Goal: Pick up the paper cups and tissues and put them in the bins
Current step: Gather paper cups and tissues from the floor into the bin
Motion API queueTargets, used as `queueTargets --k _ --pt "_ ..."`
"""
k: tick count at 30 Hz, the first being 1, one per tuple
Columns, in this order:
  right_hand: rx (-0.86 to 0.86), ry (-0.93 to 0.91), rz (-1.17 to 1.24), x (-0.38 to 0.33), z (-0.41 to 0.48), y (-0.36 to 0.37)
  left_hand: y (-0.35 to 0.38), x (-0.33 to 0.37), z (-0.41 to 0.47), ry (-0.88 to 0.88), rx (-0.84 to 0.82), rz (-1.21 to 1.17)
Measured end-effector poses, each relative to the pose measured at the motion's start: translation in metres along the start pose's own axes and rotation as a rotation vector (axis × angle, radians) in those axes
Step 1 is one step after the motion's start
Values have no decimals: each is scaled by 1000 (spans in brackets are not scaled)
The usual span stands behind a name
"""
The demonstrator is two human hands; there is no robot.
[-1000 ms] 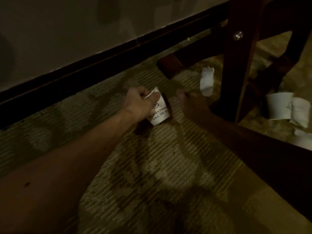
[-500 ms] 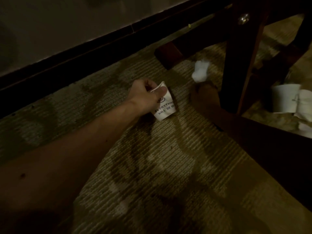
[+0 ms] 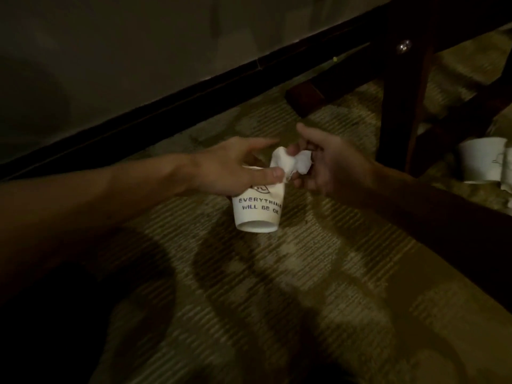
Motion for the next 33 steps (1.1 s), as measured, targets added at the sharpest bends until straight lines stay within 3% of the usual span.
queueTargets --k 8,14,21,25,29,33 --pt "-370 -205 36 -63 -64 123 -59 -10 -158 -4 318 -33" --pt "-580 -386 -176 -105 -115 232 -100 -48 -278 -36 525 -231" --pt "-750 -630 -569 -111 -157 335 -114 -101 -373 -107 540 -75" --pt "-884 -872 -1088 -85 -167 370 -108 -131 -388 -273 499 130" --pt "-1080 -919 -1436 -37 -176 382 -101 -150 -397 -324 430 171" --pt "-1219 -759 -1569 -17 -174 388 -101 -153 -406 -307 418 184"
Point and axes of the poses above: each hand's wrist, its own z-axis towards the middle knuckle, its own y-axis out of the palm, x = y × z, the point moved 4 cm from there along z, towards the middle knuckle, and after that the axes turned 12 degrees about -y, right-handed, at the moved point
